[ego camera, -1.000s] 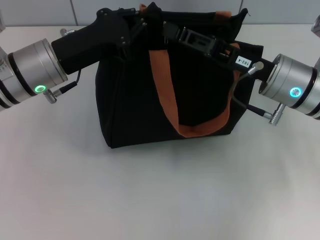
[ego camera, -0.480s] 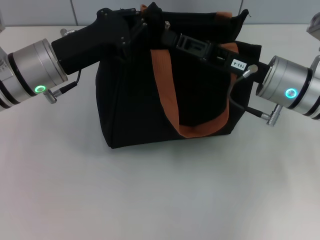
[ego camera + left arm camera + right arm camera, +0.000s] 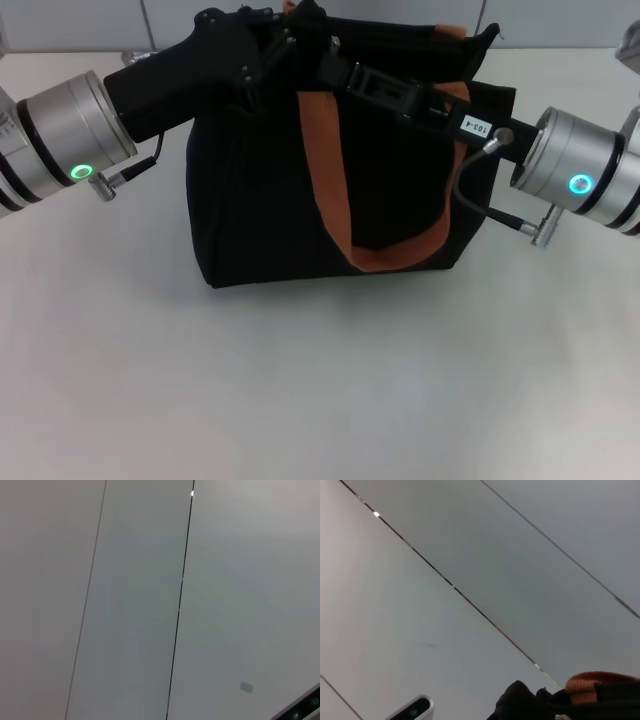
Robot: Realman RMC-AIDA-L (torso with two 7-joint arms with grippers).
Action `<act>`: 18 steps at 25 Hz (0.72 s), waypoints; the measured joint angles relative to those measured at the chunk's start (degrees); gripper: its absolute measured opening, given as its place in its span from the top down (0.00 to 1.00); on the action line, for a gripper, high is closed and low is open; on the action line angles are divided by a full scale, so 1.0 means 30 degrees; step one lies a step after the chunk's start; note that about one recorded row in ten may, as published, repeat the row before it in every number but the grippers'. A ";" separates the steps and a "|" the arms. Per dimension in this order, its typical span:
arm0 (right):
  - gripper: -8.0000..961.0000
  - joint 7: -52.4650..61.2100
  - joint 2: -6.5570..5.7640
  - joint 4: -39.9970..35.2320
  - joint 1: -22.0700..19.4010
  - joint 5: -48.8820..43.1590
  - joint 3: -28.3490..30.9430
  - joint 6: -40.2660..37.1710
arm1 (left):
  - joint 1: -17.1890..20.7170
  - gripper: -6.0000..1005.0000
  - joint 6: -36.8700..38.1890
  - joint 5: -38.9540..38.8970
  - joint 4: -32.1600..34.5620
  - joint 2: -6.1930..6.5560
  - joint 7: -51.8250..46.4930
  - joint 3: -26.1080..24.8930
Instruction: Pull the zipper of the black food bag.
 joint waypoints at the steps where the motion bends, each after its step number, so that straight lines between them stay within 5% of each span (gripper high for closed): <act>1: 0.56 0.0000 0.0000 0.0000 0.0000 0.0000 0.0000 0.0000 | 0.0000 0.97 0.0000 0.0000 0.0000 0.0000 0.0000 0.0000; 18: 0.55 0.0022 0.0005 -0.0077 0.0399 0.0006 -0.0319 -0.0149 | -0.0077 0.97 -0.0244 -0.0041 -0.0004 -0.0003 0.0042 -0.0019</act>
